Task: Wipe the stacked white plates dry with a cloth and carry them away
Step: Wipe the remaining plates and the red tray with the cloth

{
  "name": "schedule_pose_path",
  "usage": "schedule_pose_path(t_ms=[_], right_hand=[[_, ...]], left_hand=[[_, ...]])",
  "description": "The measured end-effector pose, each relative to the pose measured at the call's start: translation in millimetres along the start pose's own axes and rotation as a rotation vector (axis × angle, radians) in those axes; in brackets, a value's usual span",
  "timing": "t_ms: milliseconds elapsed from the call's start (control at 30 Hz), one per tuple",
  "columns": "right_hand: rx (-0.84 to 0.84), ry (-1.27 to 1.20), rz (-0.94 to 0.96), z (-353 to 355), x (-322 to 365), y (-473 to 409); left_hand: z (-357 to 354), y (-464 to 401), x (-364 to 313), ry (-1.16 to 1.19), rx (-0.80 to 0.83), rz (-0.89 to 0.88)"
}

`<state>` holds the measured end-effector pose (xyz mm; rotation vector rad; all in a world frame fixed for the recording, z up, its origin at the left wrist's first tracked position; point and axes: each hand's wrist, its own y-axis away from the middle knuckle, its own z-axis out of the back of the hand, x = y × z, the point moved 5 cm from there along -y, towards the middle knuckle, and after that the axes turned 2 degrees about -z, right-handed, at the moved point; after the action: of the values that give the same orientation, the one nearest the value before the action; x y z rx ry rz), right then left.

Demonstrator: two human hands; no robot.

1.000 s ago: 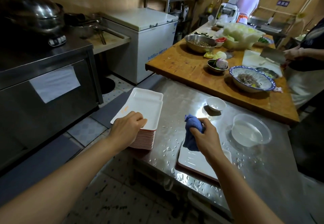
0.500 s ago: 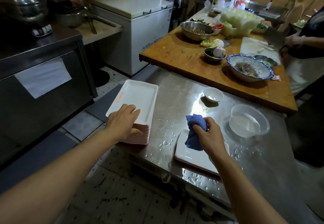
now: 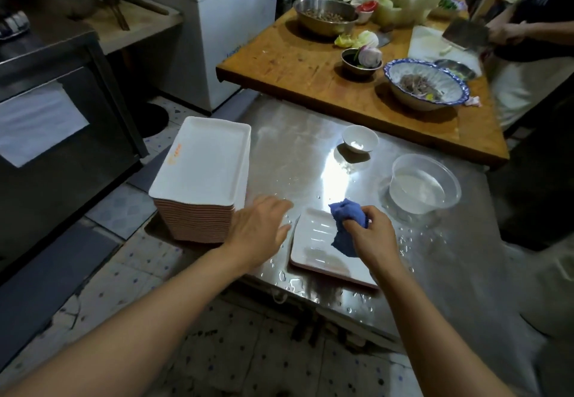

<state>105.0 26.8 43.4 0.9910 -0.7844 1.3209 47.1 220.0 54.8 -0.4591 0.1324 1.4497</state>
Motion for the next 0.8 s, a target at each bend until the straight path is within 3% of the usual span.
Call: schedule_pose_path(t_ms=[167, 300, 367, 433, 567, 667, 800], right_hand=[[-0.130, 0.231, -0.029, 18.0, -34.0, -9.5], [-0.130, 0.540, -0.155, 23.8, -76.7, -7.0], [-0.139, 0.720, -0.081, 22.1, -81.3, 0.2], [-0.194, 0.698, 0.067, 19.8, -77.7, 5.1], [-0.100, 0.779, 0.198, 8.7, -92.0, 5.5], [-0.153, 0.798, 0.176, 12.5, -104.1, -12.9], [-0.257, 0.581, -0.004, 15.8, -102.1, -41.8]], left_hand=[[-72.0, -5.6, 12.0, 0.100, 0.281, 0.337], [-107.8, -6.3, 18.6, 0.154, 0.376, 0.454], [-118.3, -8.8, 20.4, 0.188, 0.385, 0.482], [-126.3, -10.6, 21.1, 0.230, 0.394, 0.481], [-134.2, -8.0, 22.0, 0.344, 0.340, 0.490], [-134.9, -8.1, 22.4, 0.363, 0.282, 0.465], [-136.5, -10.7, 24.3, 0.359, 0.250, 0.426]])
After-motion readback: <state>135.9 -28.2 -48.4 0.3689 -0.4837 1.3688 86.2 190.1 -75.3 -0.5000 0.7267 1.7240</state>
